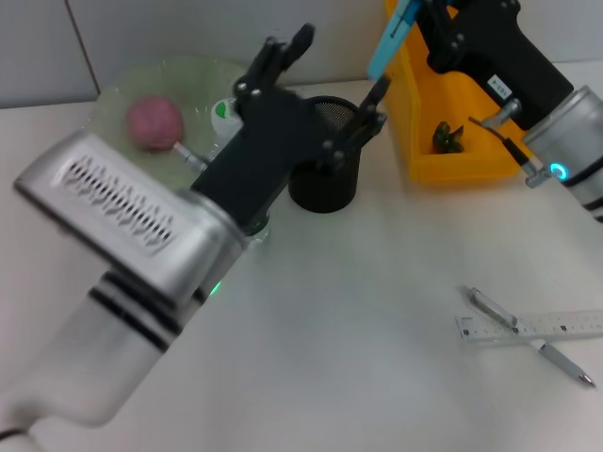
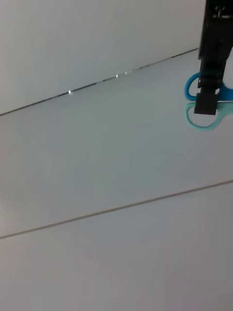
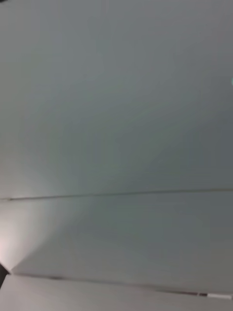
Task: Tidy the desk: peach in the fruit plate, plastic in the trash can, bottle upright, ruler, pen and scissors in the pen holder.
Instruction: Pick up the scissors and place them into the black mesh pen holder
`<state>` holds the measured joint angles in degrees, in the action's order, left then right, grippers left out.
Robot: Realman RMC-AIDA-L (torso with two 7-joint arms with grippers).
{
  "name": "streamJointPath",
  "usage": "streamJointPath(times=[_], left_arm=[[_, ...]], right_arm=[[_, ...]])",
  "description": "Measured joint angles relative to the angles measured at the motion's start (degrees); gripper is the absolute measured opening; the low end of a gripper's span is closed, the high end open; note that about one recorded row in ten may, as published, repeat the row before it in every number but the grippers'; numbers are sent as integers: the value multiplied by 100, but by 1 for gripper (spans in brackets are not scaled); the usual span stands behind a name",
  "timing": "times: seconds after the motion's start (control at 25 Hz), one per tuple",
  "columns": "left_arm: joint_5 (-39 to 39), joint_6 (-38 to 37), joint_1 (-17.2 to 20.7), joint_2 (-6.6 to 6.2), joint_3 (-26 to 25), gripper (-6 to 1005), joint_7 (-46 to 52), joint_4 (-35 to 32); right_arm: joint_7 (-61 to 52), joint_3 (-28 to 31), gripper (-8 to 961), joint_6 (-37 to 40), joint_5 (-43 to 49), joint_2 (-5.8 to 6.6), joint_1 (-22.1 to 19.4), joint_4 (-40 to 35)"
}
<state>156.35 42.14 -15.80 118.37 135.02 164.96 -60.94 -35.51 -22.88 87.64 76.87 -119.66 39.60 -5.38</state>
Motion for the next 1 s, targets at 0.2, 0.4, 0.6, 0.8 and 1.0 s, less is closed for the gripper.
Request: streamJointPath(times=[0.2, 0.4, 0.6, 0.8, 1.0], left_arm=[[139, 578, 582, -67, 313, 783, 0, -57], [234, 719, 755, -136, 455, 846, 0, -122], [323, 818, 980, -405, 843, 859, 0, -355], [334, 881, 982, -577, 1246, 859, 6, -365], [257, 864, 967, -622, 1328, 859, 11, -280]], right_arm=[[-3, 6, 86, -299, -5, 17, 131, -159], [-115, -31, 85, -474, 22, 27, 228, -249], [-122, -307, 87, -835, 60, 29, 366, -262], [-122, -534, 89, -1163, 61, 30, 463, -269], [-122, -670, 91, -1254, 64, 22, 485, -271]])
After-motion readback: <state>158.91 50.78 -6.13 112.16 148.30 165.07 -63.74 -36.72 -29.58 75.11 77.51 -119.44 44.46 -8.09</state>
